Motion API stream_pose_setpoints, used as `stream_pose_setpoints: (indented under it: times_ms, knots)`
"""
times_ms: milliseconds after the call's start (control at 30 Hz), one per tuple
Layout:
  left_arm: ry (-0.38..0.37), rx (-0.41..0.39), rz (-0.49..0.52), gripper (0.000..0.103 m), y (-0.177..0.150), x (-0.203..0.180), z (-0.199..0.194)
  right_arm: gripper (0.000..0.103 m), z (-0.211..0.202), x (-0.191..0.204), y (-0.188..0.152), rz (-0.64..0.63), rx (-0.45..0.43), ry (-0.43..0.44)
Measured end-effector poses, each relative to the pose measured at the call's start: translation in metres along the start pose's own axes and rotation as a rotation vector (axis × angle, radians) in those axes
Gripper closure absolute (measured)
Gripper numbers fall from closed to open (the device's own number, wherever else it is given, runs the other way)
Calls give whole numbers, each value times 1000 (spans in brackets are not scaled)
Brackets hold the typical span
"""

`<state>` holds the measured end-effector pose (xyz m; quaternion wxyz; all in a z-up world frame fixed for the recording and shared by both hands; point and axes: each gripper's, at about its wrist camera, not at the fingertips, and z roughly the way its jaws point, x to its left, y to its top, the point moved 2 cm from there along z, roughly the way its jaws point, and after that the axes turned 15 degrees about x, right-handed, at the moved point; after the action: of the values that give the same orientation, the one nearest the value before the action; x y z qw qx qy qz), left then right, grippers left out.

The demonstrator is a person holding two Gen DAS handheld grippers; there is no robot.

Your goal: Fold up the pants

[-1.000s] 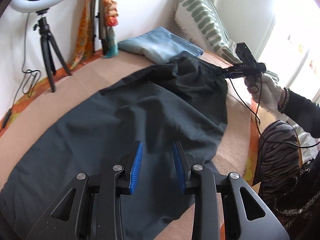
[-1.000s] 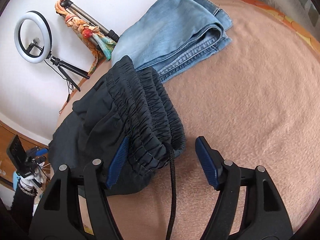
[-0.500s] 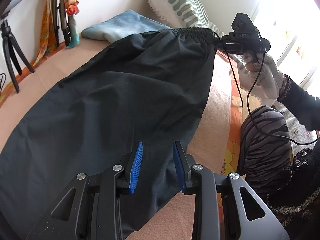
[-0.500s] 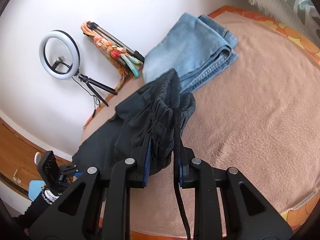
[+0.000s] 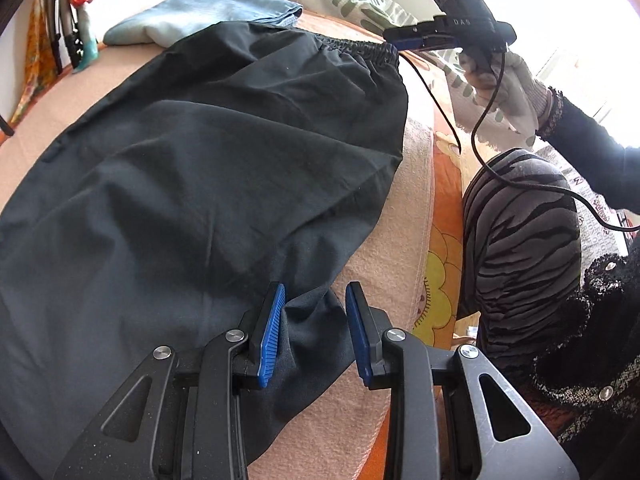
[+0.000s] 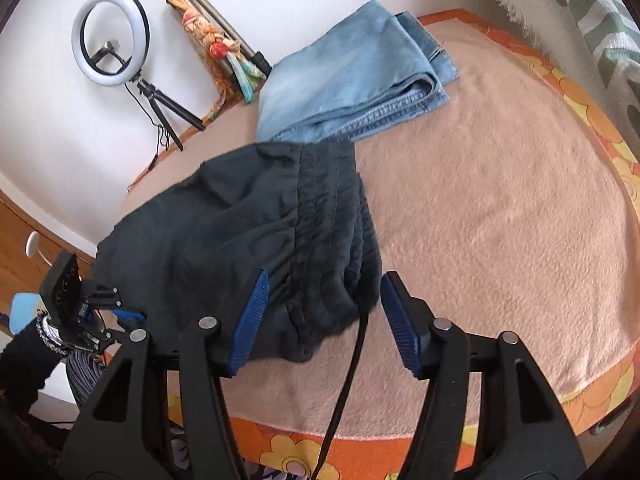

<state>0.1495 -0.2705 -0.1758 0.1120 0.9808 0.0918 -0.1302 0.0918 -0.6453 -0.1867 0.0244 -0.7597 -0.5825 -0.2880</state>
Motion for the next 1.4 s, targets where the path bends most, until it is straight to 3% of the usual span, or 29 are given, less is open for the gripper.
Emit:
stream_pose_setpoints:
  times_ms: [100,200,333,433,533,700,867,1000,1133,1267,1400]
  knots:
    - [-7,-17,-17,73,-1,2,-3,40,2,-18,33,59,-35,43]
    - [-16,-71,-68,73,-8,8,-16,40,19,-14,63,54,-50,2]
    - [-14,-210,-201,73,-26,24,-45,40,37,17,85,-34,-81,-139]
    - [6,-318,-314,73,-48,39,-73,40,38,51,89,-126,-118,-188]
    - [77,-418,-424,59,-77,53,-106,40,35,83,90,-202,-132,-189]
    - [125,-518,-594,55,-136,75,-154,40,32,142,87,-326,-108,-156]
    - [279,-515,-829,55,-199,103,-187,40,36,208,77,-446,-73,-112]
    - [268,-564,-951,55,-259,127,-206,40,55,259,69,-532,-25,-74]
    - [303,-576,-1084,55,-318,152,-216,40,83,303,59,-621,34,-50]
    - [282,-588,-1231,55,-381,181,-214,40,115,334,47,-678,91,-36]
    - [206,-636,-1358,55,-438,213,-207,40,147,368,42,-746,139,-41]
